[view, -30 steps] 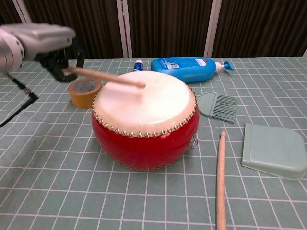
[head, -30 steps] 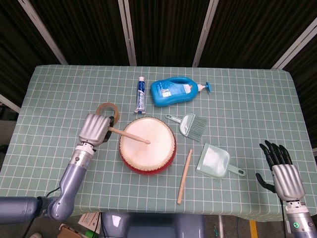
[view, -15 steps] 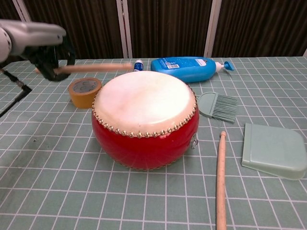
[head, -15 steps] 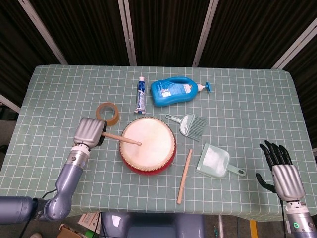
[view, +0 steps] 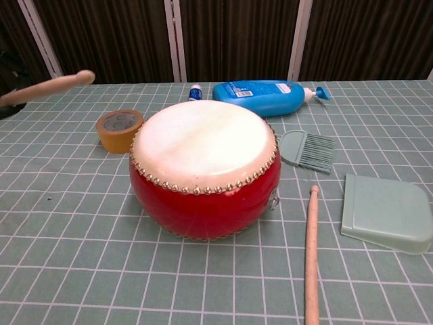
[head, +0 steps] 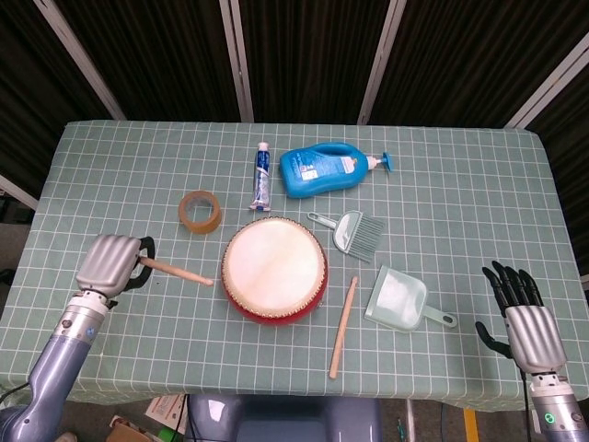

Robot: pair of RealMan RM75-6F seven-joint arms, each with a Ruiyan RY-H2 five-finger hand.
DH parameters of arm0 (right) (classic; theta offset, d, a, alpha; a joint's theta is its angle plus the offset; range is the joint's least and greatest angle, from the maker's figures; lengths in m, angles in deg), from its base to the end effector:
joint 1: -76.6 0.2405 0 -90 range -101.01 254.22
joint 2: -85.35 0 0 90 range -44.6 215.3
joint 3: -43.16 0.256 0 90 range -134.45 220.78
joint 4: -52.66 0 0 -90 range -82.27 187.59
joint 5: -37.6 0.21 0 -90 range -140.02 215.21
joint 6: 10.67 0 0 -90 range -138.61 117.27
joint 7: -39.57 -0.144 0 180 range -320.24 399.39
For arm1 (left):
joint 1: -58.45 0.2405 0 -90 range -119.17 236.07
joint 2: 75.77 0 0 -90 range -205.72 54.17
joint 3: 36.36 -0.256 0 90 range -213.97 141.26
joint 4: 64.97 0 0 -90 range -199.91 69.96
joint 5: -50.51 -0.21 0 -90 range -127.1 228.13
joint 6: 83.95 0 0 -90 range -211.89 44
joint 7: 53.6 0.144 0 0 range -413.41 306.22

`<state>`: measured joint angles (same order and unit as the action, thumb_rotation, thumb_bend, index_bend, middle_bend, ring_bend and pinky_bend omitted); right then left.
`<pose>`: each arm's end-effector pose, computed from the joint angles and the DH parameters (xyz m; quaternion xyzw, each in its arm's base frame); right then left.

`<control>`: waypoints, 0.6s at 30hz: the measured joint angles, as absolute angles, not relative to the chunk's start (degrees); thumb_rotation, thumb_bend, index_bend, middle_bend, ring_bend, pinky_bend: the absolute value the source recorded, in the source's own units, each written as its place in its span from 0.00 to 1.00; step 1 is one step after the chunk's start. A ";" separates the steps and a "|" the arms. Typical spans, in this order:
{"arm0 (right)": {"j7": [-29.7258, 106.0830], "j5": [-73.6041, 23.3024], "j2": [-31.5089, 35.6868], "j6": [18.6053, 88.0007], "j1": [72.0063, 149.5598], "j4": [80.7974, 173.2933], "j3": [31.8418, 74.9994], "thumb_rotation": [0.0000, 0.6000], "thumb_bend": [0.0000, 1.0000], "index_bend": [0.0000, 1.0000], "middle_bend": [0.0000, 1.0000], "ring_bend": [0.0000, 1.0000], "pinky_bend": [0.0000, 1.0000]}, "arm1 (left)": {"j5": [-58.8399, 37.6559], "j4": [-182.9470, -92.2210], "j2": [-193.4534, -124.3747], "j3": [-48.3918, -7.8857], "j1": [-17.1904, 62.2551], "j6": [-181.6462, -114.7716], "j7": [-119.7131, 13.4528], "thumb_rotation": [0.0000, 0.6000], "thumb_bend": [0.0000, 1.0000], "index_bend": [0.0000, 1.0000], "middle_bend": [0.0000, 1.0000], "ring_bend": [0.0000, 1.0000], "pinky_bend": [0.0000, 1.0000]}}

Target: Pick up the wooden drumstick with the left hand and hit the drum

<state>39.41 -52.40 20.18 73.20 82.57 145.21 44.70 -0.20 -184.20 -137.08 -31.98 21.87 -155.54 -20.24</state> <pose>-0.2989 -0.1812 0.1430 0.6232 -0.3858 0.4003 0.5500 -0.1696 0.2824 0.1149 -0.6928 -0.3942 -0.3010 0.5234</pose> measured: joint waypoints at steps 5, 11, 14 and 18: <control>39.67 -52.24 20.13 72.96 82.63 145.34 44.71 1.00 0.35 0.00 0.00 0.00 0.00 | -1.94 -178.81 -138.87 -35.01 23.77 -154.07 -21.90 1.00 0.65 0.76 1.00 1.00 1.00; 39.91 -52.14 20.20 72.85 82.62 145.53 44.65 1.00 0.35 0.00 0.00 0.00 0.00 | -1.45 -170.42 -145.39 -37.13 24.84 -151.70 -21.34 1.00 0.64 0.75 1.00 1.00 1.00; 39.67 -52.03 20.26 72.74 82.66 145.49 44.70 1.00 0.35 0.00 0.00 0.00 0.00 | -0.86 -168.22 -147.78 -37.73 24.92 -150.86 -19.68 1.00 0.63 0.75 1.00 1.00 1.00; 39.51 -52.25 20.33 72.75 82.68 145.41 44.62 1.00 0.35 0.00 0.00 0.00 0.00 | 0.99 -165.36 -150.96 -38.20 24.64 -150.07 -16.38 1.00 0.59 0.72 1.00 1.00 1.00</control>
<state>39.51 -52.25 20.33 72.75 82.68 145.41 44.62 0.99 -165.36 -150.96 -38.20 24.64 -150.07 -16.38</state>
